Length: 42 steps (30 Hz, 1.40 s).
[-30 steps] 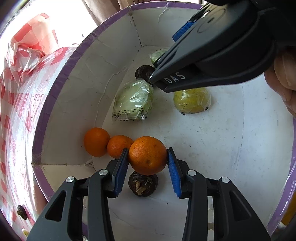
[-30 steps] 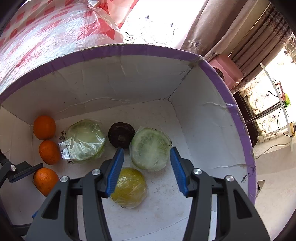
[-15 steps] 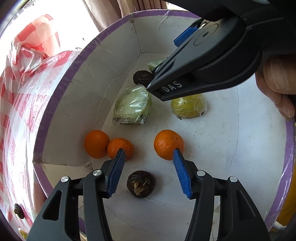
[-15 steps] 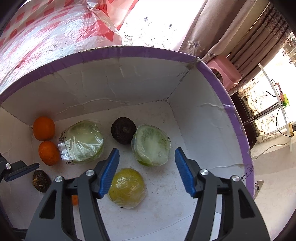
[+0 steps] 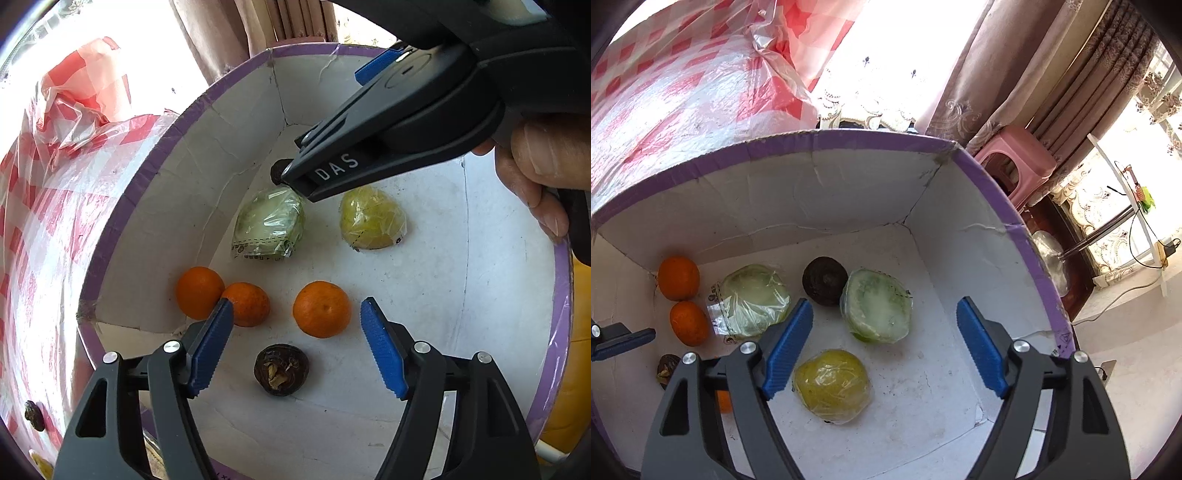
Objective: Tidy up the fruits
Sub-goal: 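Withdraw both grippers from the box toward the last fruits on the cloth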
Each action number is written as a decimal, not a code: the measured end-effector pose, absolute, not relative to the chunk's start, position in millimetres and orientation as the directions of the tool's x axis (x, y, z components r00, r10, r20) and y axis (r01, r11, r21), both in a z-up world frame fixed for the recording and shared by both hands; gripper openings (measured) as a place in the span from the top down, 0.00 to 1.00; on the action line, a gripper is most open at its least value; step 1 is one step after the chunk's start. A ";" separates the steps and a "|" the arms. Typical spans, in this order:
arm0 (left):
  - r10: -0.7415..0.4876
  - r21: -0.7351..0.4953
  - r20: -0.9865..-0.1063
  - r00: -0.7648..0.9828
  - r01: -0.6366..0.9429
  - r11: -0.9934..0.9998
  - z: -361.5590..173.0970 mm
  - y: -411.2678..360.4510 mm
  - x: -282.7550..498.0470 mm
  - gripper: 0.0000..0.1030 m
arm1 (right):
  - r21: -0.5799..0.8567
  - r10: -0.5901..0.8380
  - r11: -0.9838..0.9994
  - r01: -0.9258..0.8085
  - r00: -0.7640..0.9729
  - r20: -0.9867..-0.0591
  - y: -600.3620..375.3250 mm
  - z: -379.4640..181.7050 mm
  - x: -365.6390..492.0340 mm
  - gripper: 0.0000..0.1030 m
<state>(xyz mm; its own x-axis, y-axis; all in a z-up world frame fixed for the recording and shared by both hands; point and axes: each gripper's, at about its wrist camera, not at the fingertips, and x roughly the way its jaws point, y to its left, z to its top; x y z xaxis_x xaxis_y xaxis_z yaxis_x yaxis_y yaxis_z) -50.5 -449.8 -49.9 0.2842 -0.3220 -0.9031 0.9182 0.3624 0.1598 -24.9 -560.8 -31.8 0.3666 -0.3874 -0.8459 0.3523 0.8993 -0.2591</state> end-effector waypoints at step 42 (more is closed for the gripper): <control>-0.130 0.118 -0.610 0.781 0.252 0.961 65.6 -139.8 63.8 0.14 | -0.164 -0.332 0.939 0.303 0.662 -0.672 -328.7 68.3 45.9 0.02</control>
